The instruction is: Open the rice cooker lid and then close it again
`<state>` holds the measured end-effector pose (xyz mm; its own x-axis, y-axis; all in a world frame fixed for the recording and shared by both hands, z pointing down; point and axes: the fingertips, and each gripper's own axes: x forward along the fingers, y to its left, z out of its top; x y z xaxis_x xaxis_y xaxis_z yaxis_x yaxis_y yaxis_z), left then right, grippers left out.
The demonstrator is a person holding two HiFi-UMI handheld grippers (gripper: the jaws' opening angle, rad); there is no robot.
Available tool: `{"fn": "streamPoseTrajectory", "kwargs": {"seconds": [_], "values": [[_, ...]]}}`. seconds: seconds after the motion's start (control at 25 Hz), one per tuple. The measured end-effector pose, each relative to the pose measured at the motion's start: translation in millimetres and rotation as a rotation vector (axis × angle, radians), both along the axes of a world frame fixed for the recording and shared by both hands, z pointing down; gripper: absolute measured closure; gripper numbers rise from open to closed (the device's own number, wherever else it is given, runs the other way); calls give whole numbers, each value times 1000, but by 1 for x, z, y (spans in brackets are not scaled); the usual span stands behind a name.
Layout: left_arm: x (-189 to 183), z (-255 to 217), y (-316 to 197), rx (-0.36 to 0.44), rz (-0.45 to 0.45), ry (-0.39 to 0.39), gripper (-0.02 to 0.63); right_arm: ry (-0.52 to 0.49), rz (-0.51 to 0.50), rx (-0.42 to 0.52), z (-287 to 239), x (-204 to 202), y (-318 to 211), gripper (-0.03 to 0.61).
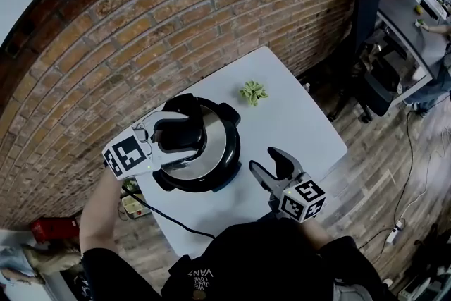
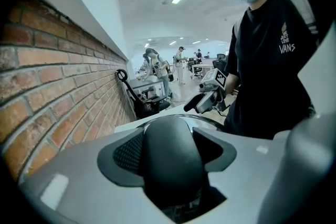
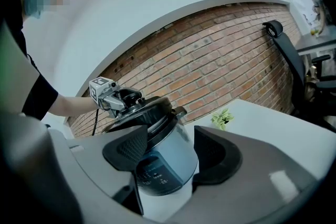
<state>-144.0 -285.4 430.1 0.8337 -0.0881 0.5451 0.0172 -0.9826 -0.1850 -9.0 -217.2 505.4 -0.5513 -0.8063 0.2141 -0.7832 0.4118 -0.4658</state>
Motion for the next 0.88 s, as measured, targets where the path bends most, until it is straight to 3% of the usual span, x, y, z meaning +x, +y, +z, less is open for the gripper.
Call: {"fn": "streamPoseTrajectory", "kwargs": {"seconds": [0.16, 0.32, 0.56, 0.72, 0.88], "values": [[1, -13, 2, 6, -26, 25, 326, -6, 4, 3, -2, 3, 5, 310], [-3, -39, -3, 15, -80, 111, 327, -15, 4, 11, -5, 1, 11, 310], [-29, -80, -7, 2, -239, 266, 328, -22, -6, 37, -15, 0, 19, 310], [-56, -94, -3, -47, -366, 368, 328, -38, -17, 43, -19, -2, 25, 310], [-85, -89, 7, -152, -509, 466, 330, -49, -35, 44, -20, -7, 34, 310]]}}
